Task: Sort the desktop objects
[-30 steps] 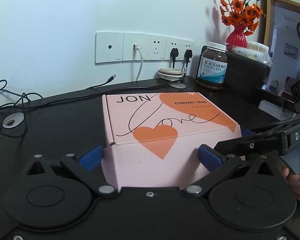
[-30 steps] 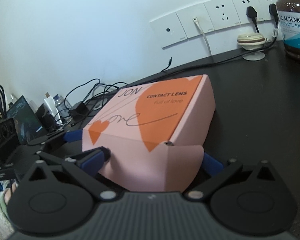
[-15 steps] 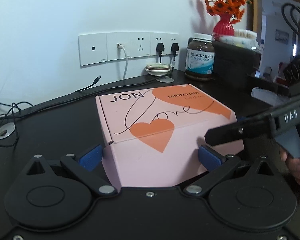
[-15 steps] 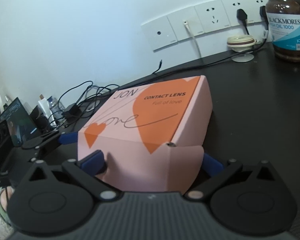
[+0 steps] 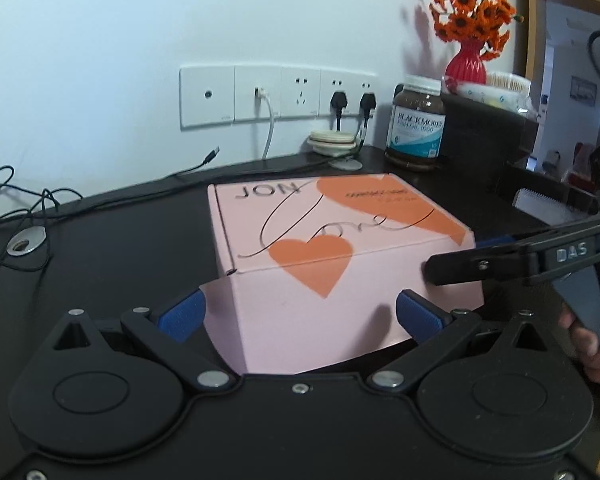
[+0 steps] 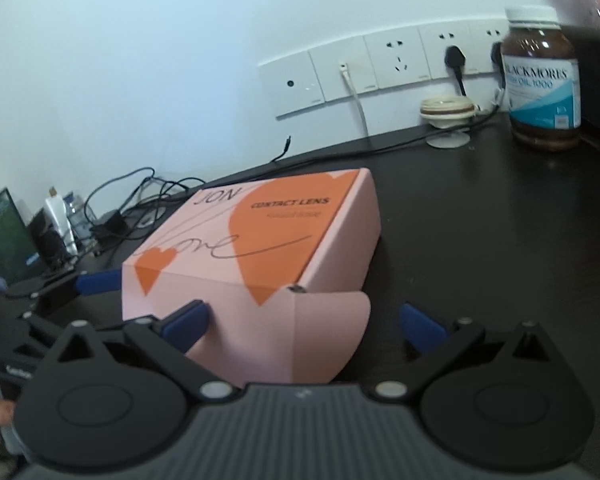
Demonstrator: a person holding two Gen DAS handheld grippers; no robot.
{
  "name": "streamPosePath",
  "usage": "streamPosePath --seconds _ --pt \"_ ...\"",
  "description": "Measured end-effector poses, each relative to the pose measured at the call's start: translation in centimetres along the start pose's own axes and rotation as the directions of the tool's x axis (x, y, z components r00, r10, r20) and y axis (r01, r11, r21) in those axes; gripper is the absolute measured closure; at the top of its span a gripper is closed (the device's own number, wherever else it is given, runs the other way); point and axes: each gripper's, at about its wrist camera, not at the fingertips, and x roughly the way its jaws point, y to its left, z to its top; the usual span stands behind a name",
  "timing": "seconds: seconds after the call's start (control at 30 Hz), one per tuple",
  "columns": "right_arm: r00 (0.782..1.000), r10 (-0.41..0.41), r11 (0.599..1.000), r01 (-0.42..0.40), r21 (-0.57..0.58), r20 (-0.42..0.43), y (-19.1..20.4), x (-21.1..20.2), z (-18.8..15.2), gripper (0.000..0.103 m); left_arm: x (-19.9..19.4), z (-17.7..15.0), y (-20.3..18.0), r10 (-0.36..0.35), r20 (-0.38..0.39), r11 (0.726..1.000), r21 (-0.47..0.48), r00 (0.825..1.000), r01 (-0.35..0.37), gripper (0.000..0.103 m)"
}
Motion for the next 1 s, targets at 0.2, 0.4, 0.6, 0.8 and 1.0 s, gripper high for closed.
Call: streamPosePath --seconds 0.2,0.4,0.6,0.8,1.0 --pt "0.998 -0.034 0.999 0.034 -0.005 0.053 0.0 -0.6 -0.1 0.001 -1.1 0.4 -0.5 0.066 0.039 0.997 -0.03 0.997 -0.065 0.0" --pt "0.995 -0.062 0.998 0.063 -0.015 0.083 0.3 -0.9 -0.1 0.001 -0.5 0.4 -0.6 0.207 -0.04 0.975 -0.077 0.977 -0.21 0.0" --pt "0.989 -0.105 0.994 0.109 -0.028 0.106 0.7 -1.4 -0.3 0.001 -1.1 -0.2 -0.9 0.297 -0.056 0.947 -0.107 0.953 -0.302 0.0" --pt "0.982 -0.158 0.987 0.16 -0.013 0.103 0.8 -2.0 -0.6 0.001 -2.6 -0.6 -0.8 0.31 -0.021 0.936 -0.168 0.951 -0.309 0.0" --pt "0.972 -0.194 0.98 0.198 -0.019 0.132 1.2 -3.4 -1.4 0.001 -3.1 -0.5 -1.1 0.384 -0.032 0.915 -0.118 0.923 -0.385 0.0"
